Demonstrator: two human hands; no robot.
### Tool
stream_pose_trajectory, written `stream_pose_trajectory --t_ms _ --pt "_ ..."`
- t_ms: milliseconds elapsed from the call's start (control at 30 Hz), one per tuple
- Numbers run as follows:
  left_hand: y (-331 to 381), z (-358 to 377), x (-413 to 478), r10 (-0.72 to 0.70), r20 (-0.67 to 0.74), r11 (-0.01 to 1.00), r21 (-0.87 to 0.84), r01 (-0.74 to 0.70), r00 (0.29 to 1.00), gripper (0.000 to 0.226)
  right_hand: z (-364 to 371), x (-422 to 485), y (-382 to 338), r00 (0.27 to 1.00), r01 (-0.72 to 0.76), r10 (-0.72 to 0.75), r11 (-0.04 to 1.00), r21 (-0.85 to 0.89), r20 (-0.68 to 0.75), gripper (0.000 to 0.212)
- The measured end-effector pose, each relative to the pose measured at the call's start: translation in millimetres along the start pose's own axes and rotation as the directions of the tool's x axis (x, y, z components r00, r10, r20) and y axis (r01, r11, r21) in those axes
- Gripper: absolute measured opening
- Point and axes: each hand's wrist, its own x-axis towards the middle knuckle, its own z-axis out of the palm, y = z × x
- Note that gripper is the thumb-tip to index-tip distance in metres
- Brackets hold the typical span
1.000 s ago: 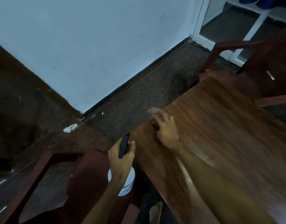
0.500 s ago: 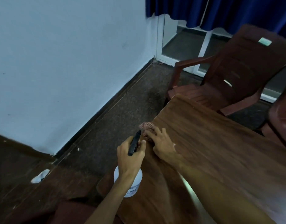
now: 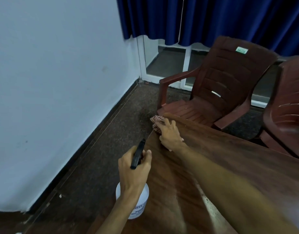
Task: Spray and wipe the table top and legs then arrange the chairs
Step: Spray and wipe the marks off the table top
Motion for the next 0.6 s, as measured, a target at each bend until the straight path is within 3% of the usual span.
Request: stream_pose_trajectory --t_ms 100,233,333,500,600 --pt "-3 16 10 0.041 0.008 0.999 0.008 -0.041 0.999 0.022 1 24 18 1.000 0.021 -0.021 1.000 -0.014 -0.015 0.071" --pt "0 28 7 0.094 0.023 0.995 0.013 -0.094 0.995 0.022 -12 14 73 0.940 -0.315 0.317 0.948 0.039 -0.128 0.063" --pt "8 30 -3 0.101 0.046 0.995 -0.008 -0.101 0.994 0.020 -26 -18 99 0.876 -0.461 0.459 0.887 0.022 -0.147 0.058" --pt "21 31 -31 0.094 0.075 0.995 0.001 -0.095 0.993 0.015 -39 -94 110 0.931 -0.362 0.360 0.932 -0.023 -0.068 0.073" --pt "27 27 -47 0.077 0.078 0.997 0.026 -0.079 0.994 0.016 -59 -165 154 0.847 -0.517 0.516 0.856 0.027 -0.129 0.074"
